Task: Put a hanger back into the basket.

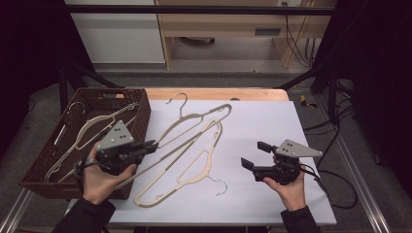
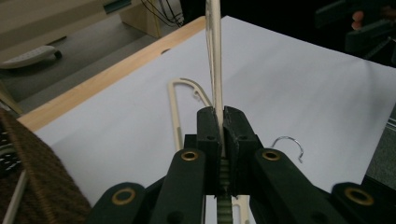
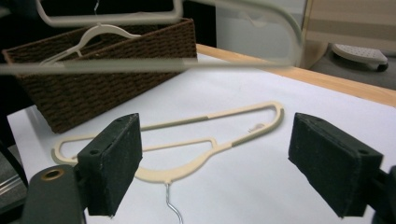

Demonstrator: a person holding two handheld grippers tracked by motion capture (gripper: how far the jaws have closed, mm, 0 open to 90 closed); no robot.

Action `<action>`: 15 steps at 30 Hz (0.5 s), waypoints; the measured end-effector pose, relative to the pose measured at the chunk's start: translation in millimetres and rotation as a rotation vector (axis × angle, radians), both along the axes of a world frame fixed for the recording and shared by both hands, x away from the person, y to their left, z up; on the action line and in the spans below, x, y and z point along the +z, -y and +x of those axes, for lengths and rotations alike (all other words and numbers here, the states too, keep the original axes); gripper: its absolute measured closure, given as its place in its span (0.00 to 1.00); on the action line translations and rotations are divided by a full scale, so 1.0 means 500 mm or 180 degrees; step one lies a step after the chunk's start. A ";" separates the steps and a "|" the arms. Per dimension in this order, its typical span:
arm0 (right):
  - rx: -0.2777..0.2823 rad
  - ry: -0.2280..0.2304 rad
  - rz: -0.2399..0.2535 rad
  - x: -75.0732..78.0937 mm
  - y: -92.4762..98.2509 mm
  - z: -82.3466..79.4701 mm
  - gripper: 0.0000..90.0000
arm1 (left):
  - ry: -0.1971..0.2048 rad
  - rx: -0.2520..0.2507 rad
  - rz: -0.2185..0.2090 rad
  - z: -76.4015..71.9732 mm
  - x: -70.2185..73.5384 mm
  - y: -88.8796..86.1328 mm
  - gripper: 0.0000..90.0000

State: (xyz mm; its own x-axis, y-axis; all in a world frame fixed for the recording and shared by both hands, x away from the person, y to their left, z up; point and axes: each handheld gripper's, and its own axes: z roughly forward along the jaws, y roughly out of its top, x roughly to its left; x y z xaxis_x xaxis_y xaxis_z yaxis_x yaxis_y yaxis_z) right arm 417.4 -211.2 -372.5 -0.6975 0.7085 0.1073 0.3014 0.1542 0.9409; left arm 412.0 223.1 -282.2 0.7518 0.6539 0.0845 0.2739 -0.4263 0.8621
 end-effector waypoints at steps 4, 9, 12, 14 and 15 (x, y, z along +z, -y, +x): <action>-0.0056 -0.0020 -0.0015 -0.009 0.019 -0.005 0.17 | 0.0107 0.0074 -0.0069 0.011 0.025 -0.056 0.95; -0.0124 -0.0031 -0.0005 -0.014 0.043 -0.011 0.14 | 0.0191 0.0214 -0.0131 0.032 0.040 -0.131 0.95; -0.0168 -0.0014 0.0010 -0.015 0.053 -0.014 0.11 | 0.0193 0.0326 -0.0165 0.042 0.042 -0.173 0.95; -0.0168 0.0001 -0.0002 -0.015 0.057 -0.017 0.09 | 0.0177 0.0383 -0.0195 0.048 0.041 -0.201 0.95; -0.0175 0.0006 -0.0018 -0.015 0.058 -0.018 0.09 | 0.0225 0.0409 -0.0187 0.052 0.040 -0.214 0.95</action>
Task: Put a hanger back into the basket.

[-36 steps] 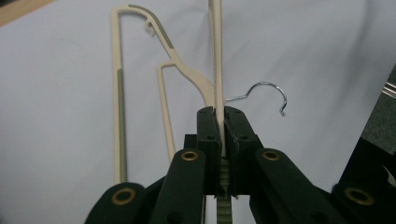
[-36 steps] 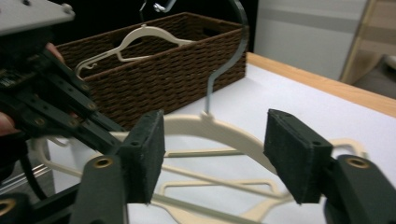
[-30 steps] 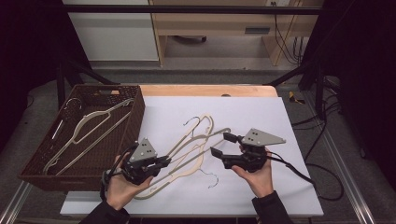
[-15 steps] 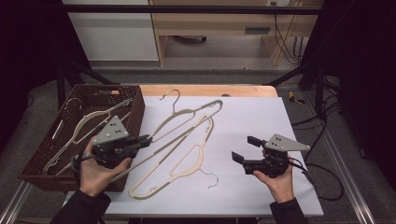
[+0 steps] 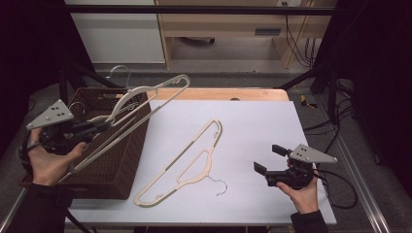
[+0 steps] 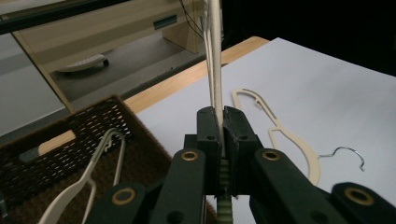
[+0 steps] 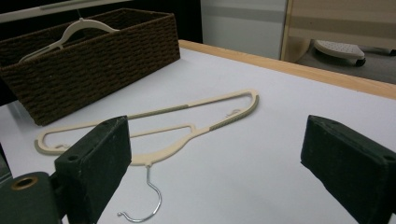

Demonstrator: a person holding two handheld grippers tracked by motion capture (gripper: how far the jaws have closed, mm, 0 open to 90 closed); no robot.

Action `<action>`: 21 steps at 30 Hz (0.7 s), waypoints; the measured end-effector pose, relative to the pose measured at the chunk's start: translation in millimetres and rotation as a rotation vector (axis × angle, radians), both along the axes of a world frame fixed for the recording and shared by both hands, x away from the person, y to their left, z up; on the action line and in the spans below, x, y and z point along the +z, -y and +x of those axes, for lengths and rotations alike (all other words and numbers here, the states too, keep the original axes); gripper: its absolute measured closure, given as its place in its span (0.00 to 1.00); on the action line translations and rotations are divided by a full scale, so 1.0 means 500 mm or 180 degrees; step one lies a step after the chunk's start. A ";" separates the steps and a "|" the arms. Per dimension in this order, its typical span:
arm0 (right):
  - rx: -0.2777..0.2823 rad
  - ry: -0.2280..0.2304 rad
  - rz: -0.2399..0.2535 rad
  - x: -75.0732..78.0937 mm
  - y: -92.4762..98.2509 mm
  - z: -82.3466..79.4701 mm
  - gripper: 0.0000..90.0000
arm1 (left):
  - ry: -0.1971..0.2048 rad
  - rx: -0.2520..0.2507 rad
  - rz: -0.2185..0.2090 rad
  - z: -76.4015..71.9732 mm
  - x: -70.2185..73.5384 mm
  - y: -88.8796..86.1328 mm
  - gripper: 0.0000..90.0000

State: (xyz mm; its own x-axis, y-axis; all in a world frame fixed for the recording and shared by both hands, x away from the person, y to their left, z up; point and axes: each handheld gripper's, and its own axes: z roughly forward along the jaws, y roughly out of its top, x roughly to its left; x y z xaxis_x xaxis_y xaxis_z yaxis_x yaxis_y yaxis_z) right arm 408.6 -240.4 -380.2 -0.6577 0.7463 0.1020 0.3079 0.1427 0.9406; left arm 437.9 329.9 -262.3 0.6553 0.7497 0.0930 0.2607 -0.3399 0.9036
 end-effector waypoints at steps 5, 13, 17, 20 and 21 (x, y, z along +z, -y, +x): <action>-0.0030 -0.0028 -0.0033 -0.004 0.008 -0.003 0.08 | -0.0067 0.0122 -0.0019 0.011 -0.013 -0.062 0.95; -0.0028 -0.0021 -0.0065 -0.005 0.006 -0.001 0.08 | -0.0145 0.0256 -0.0067 0.022 -0.049 -0.146 0.95; -0.0025 -0.0021 -0.0078 -0.005 0.007 -0.001 0.08 | -0.0207 0.0308 -0.0111 0.026 -0.069 -0.183 0.95; -0.0027 -0.0017 -0.0083 -0.006 0.008 0.000 0.08 | -0.0241 0.0356 -0.0109 0.025 -0.081 -0.201 0.95; -0.0036 -0.0026 -0.0075 -0.007 0.008 0.000 0.08 | -0.0256 0.0361 -0.0101 0.024 -0.084 -0.206 0.95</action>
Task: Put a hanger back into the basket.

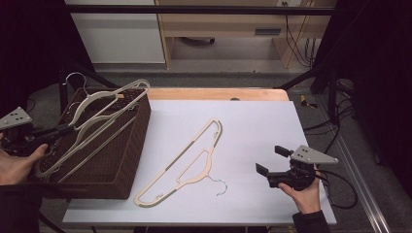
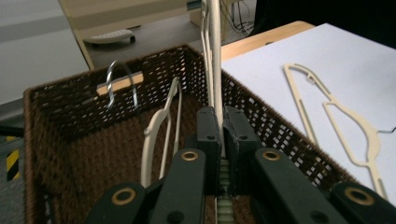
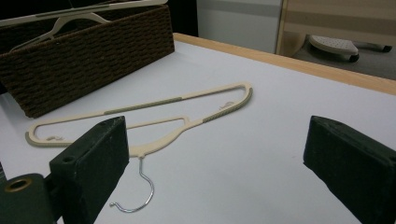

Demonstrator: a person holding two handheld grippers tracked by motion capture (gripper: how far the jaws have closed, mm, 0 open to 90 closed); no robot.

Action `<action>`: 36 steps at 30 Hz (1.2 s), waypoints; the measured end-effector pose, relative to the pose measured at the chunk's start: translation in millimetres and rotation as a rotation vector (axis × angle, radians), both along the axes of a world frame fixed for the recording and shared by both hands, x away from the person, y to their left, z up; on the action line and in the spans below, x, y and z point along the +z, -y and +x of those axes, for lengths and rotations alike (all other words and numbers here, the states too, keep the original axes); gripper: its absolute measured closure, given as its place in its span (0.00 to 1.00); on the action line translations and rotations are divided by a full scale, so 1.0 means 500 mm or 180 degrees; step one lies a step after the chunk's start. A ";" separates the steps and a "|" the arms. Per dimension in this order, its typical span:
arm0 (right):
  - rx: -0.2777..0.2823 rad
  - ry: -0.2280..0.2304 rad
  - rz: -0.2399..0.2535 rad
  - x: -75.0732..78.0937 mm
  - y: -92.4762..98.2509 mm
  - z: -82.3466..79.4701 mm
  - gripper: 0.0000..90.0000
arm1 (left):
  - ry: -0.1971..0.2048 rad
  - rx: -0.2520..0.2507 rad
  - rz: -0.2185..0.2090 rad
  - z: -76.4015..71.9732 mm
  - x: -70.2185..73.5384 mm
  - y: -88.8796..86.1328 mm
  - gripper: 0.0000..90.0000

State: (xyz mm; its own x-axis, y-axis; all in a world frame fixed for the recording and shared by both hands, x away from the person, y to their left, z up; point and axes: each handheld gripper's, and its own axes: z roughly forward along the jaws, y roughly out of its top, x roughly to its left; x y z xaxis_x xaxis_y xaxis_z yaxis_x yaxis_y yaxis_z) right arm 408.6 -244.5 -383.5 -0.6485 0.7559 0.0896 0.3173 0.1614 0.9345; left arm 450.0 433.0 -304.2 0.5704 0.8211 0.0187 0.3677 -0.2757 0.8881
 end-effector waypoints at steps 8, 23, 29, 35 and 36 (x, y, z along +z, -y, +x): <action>0.0002 -0.0007 -0.0006 -0.003 -0.001 0.002 0.08 | -0.0028 0.0062 -0.0098 0.002 -0.017 -0.034 0.95; 0.0002 -0.0037 -0.0007 -0.007 -0.002 0.003 0.08 | -0.0147 0.0091 0.0027 0.004 -0.036 -0.042 0.95; 0.0002 -0.0038 -0.0007 -0.007 -0.002 0.003 0.08 | -0.0252 0.0043 0.0067 0.024 -0.056 -0.018 0.95; 0.0006 -0.0039 -0.0013 -0.008 -0.003 0.004 0.08 | -0.0631 0.0195 0.0362 0.032 -0.093 -0.020 0.95; 0.0017 -0.0041 -0.0012 -0.009 -0.004 0.004 0.08 | -0.0714 0.0214 0.0425 0.035 -0.102 -0.017 0.95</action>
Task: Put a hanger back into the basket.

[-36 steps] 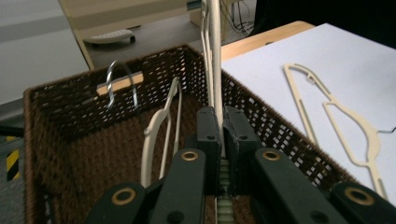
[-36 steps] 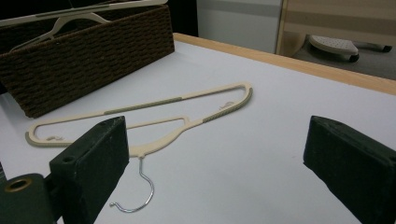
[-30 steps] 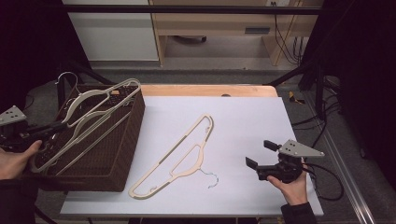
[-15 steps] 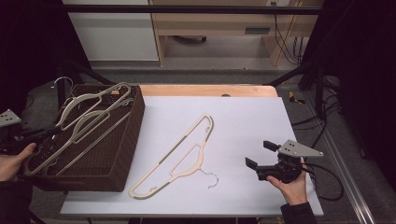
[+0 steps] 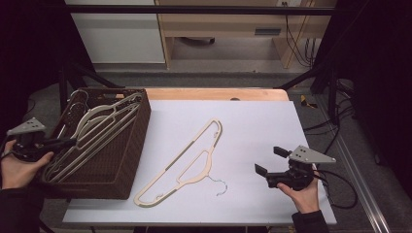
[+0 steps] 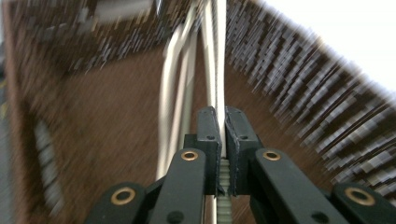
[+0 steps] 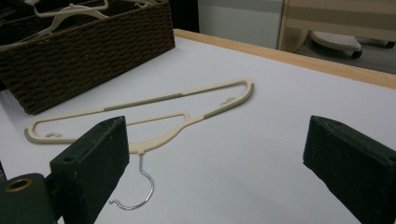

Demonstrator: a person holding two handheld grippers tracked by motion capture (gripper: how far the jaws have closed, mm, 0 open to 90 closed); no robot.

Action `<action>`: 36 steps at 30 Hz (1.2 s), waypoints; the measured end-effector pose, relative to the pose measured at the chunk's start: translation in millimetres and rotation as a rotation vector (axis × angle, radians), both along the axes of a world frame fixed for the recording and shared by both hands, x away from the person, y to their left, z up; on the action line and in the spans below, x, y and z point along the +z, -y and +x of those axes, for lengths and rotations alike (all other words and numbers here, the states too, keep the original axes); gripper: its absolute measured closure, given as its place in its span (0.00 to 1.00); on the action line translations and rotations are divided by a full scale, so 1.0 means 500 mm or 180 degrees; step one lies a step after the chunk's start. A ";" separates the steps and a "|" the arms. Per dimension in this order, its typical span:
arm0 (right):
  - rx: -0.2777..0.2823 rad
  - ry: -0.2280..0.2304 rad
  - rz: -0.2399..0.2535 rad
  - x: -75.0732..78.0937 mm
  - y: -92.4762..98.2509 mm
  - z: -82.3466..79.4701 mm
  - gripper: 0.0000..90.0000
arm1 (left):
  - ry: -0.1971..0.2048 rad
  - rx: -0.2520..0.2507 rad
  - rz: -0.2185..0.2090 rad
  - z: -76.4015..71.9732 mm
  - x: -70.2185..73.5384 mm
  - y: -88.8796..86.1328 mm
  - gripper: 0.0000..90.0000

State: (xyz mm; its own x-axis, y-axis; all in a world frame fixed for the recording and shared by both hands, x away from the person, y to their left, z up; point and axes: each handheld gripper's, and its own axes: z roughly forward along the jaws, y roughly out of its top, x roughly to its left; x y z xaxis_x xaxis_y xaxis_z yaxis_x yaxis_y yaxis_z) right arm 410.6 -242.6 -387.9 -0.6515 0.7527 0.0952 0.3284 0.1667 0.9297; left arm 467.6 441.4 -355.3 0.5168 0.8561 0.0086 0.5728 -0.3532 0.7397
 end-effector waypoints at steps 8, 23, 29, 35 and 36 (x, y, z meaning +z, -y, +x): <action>0.0011 -0.0008 -0.0032 -0.003 -0.002 0.001 0.08 | -0.0657 0.0323 0.0752 0.040 -0.040 0.034 0.90; 0.0043 -0.0020 -0.0036 -0.005 -0.005 0.003 0.08 | -0.0061 0.0572 0.0351 0.001 0.010 0.023 0.53; 0.0027 -0.0017 -0.0013 -0.004 -0.005 0.003 0.08 | 0.0235 0.0368 0.0032 -0.026 0.035 0.063 0.40; 0.0033 -0.0022 0.0015 -0.001 -0.005 0.005 0.07 | 0.0386 0.0074 -0.0023 -0.047 0.045 0.129 0.25; 0.0028 -0.0020 0.0014 -0.001 -0.006 0.006 0.07 | 0.0416 0.0014 -0.0048 -0.050 0.046 0.141 0.24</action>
State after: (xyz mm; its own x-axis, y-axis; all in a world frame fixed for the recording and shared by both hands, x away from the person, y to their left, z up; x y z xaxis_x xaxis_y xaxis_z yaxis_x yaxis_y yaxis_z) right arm 413.6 -239.5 -388.4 -0.6575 0.7464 0.1027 0.3328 0.1655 0.9284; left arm 442.5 370.9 -332.5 0.5082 0.8589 0.0626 0.4727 -0.3390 0.8134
